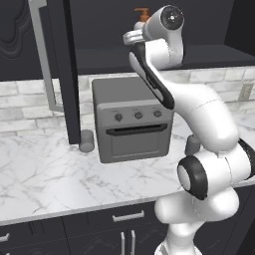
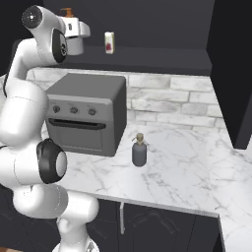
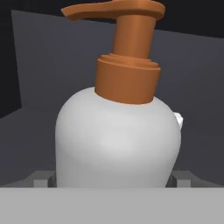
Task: Pick the soap dispenser and soap dispenser from the cabinet and place them on the counter.
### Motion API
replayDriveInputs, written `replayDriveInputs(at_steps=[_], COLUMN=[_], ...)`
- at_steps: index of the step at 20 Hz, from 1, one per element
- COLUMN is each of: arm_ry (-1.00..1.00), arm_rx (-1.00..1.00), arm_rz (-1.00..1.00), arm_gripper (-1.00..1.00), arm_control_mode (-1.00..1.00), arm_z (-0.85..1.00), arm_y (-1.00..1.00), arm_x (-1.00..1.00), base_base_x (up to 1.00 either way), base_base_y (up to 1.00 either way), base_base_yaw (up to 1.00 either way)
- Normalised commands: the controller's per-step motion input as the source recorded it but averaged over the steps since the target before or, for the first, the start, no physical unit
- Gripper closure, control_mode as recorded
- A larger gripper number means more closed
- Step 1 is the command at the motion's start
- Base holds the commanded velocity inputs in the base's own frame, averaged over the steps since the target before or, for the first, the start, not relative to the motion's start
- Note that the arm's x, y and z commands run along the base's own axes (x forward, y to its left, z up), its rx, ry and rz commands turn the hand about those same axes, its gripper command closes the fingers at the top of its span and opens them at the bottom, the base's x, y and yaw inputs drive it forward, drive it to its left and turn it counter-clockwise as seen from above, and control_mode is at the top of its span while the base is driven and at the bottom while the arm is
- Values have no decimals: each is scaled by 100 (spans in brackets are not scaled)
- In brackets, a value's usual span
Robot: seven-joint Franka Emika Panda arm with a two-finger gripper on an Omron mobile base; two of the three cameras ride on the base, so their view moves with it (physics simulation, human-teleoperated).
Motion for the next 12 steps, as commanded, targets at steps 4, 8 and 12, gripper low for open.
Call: replayDriveInputs(at_steps=[4, 8, 12], arm_ry=[-10, -9, -9], arm_rx=[2, 2, 3], arm_rz=[2, 2, 3], arm_gripper=[100, 100, 100], arm_control_mode=[-100, -100, -100], arm_z=[0, -4, -9], arm_y=[-16, -13, -12], arm_x=[-70, -70, -68], base_base_x=[0, 0, 0], base_base_y=[0, 0, 0], base_base_yaw=[0, 0, 0])
